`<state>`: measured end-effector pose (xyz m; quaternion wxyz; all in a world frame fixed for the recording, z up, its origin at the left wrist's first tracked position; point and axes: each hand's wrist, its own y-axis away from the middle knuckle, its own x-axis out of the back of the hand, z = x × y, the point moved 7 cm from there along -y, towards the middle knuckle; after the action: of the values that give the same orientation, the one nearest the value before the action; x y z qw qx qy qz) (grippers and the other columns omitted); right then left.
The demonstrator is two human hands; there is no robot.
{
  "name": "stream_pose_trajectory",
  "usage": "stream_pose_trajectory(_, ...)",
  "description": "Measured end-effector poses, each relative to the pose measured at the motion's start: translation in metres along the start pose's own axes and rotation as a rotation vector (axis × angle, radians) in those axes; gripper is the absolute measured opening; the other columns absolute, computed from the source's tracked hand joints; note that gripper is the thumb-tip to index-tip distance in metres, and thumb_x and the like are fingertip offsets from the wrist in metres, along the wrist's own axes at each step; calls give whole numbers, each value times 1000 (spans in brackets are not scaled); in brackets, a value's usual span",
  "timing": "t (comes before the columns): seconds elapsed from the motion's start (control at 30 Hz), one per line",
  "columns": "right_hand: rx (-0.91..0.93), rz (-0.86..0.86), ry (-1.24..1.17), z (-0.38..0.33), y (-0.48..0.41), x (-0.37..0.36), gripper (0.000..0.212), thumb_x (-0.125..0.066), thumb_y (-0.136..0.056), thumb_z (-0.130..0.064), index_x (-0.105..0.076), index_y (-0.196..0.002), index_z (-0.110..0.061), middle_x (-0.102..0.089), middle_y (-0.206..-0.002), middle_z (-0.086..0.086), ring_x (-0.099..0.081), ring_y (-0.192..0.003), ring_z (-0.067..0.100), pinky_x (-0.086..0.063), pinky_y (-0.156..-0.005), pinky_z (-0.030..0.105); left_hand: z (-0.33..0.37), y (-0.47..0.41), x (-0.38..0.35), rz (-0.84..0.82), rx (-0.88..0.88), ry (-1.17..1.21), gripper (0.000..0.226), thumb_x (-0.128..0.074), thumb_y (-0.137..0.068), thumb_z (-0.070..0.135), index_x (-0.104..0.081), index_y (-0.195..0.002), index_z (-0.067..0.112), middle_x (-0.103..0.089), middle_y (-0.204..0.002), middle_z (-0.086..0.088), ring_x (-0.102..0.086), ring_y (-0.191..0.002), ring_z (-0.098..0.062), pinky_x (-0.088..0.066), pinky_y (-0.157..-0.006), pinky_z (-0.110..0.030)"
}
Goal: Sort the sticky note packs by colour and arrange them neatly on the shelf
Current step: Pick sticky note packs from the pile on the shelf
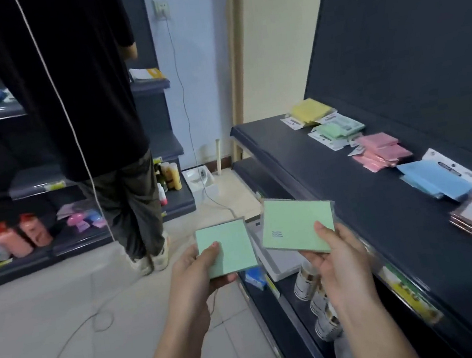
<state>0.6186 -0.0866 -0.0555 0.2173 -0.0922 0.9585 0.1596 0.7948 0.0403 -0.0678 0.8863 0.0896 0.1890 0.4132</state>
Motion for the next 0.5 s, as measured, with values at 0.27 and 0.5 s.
stream_pose_trajectory(0.27, 5, 80, -84, -28, -160, -65, 16, -50, -90, 1, -60, -97, -9, -71, -88, 8, -68, -80, 18, -55, -68, 30, 65, -155, -76, 18, 37, -18, 15, -45, -92, 2, -57, -85, 6, -62, -75, -8, -61, -61, -17, -56, -48, -26)
stream_pose_trajectory(0.5, 132, 316, 63, -69, -254, -50, 18, -50, -94, -8, -61, -106, -14, -68, -97, 2, -58, -82, 15, -42, -69, 26, 78, -249, -172, -237, 56, -192, 20, -44, -92, 0, -61, -94, 10, -67, -82, -4, -62, -69, -15, -56, -57, -25)
